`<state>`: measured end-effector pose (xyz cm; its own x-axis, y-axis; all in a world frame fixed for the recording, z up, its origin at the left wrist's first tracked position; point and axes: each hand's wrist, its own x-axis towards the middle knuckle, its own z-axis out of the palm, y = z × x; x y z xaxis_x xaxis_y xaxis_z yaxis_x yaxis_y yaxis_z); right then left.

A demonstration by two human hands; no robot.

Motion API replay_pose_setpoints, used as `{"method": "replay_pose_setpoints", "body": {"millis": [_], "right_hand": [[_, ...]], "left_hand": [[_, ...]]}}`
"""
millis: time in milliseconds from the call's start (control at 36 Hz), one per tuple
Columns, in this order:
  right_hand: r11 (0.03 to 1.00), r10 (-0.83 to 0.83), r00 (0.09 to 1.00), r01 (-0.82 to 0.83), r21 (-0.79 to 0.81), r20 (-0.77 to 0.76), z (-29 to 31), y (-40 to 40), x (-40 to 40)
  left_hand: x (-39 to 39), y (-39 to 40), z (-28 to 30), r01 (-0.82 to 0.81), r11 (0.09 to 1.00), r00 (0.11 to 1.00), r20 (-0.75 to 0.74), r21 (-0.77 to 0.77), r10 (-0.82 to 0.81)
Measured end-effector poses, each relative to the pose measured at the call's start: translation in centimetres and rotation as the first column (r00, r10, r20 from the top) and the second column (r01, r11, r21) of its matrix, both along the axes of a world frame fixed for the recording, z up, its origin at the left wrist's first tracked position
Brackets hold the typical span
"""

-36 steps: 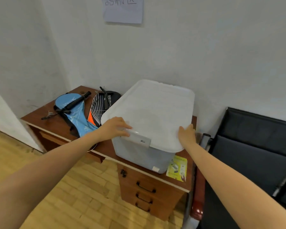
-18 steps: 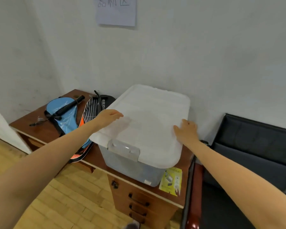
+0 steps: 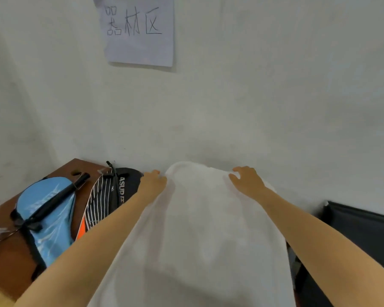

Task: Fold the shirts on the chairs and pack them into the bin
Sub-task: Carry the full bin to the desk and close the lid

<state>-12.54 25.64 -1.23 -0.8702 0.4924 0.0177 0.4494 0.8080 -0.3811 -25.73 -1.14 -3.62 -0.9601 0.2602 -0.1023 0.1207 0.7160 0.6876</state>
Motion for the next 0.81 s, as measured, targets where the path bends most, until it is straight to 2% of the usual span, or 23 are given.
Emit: {"method": "replay_pose_setpoints", "body": {"millis": [83,167,361,417,444,500,556,806], "right_hand": [[1.0,0.011,0.993,-0.014,0.02,0.115,-0.3,1.2,-3.5],[1.0,0.02,0.964,-0.017,-0.013,0.267,-1.0,2.2,-6.7],[0.98,0.099,0.881,-0.005,-0.201,0.462,-1.6,5.5,-10.7],[0.964,0.122,0.901,-0.009,-0.264,0.417,-2.0,5.9,-10.9],[0.962,0.118,0.934,-0.023,-0.273,0.338,-2.5,6.0,-10.8],[0.982,0.084,0.982,-0.052,-0.183,0.171,-3.2,5.7,-10.3],[0.996,0.059,0.994,-0.053,-0.071,0.088,-3.8,5.0,-9.8],[0.997,0.059,0.993,-0.054,-0.047,0.101,-3.8,3.9,-8.9]], "left_hand": [[-1.5,1.8,-1.0,0.019,0.992,1.0,0.014,0.127,-0.021],[-3.4,2.9,-1.7,0.084,0.996,0.992,0.097,0.01,-0.084],[-5.9,3.6,-3.9,0.069,0.998,0.991,0.113,-0.003,-0.068],[-5.9,3.5,-4.0,0.069,0.998,0.992,0.107,0.003,-0.069],[-5.9,3.5,-4.0,0.065,0.998,0.992,0.104,0.011,-0.066],[-5.9,3.5,-4.1,0.063,0.998,0.993,0.098,0.016,-0.064],[-5.8,3.5,-4.0,0.063,0.998,0.994,0.091,-0.003,-0.063],[-5.2,3.4,-3.6,0.058,0.998,0.996,0.073,0.009,-0.059]]}}
